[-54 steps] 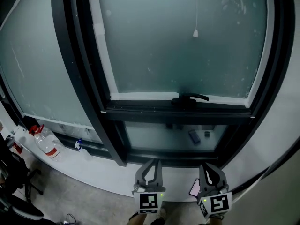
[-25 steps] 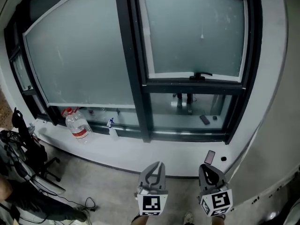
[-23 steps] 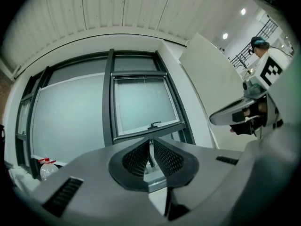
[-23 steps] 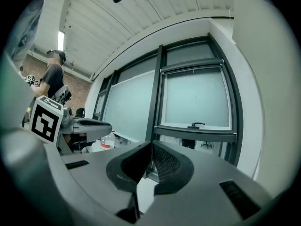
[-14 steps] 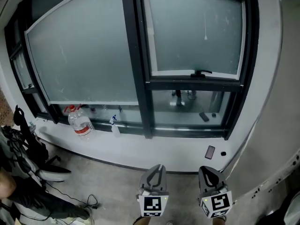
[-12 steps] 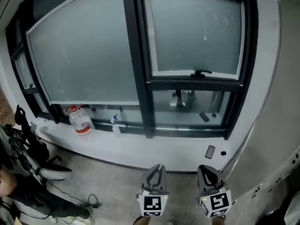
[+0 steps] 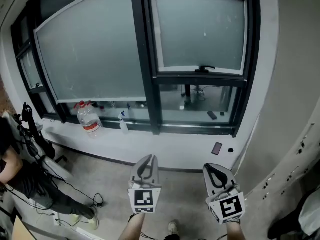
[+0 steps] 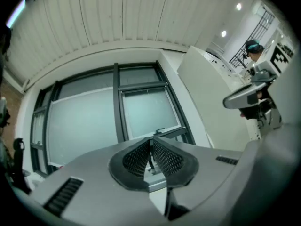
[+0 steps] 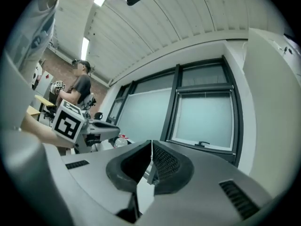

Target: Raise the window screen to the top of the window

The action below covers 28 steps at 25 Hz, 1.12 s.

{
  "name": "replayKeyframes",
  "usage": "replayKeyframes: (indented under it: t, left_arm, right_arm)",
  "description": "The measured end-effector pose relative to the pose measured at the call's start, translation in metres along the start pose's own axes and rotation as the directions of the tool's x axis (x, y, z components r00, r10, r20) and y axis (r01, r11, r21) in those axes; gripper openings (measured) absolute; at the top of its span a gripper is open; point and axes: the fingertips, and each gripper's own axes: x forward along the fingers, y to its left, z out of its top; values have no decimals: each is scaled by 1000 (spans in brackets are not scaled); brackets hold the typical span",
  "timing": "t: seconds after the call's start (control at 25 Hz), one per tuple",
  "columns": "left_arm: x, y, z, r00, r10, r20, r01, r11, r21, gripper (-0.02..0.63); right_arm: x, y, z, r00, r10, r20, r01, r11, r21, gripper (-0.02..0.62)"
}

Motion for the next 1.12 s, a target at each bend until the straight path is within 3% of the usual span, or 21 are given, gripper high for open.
replayKeyframes:
  t: [0.08,0.16,0.44,0.64,0.88,1.12]
  left_arm:
    - [-34,8,17,998,62,9,-62,998,1,26]
    - [-70,-11,27,996,88,-3,-88,996,-9,26]
    - [-241,-167,16,995,14,-94,-29,986,-162,26]
    - [-336,-224,38,992,-21,-121,-6,975,-223,26]
    - [-391,-230,97,996,-10,-91,-13,970,-241,26]
    - [-422,-227,113,996,-27,-89,5,972,-236,26]
  right_arm:
    - [-40,14,8,1000,-3,31,3,1000,11,14]
    - [-87,30,12,998,-24,66,23,1000,12,14]
    - [-276,92,-7,998,-60,10,59,996,64,14]
    - [-362,120,-6,996,-70,-59,76,993,96,14]
    - [-426,140,20,992,-80,-99,93,986,139,14]
    - [-442,159,31,990,-113,-90,127,977,172,14]
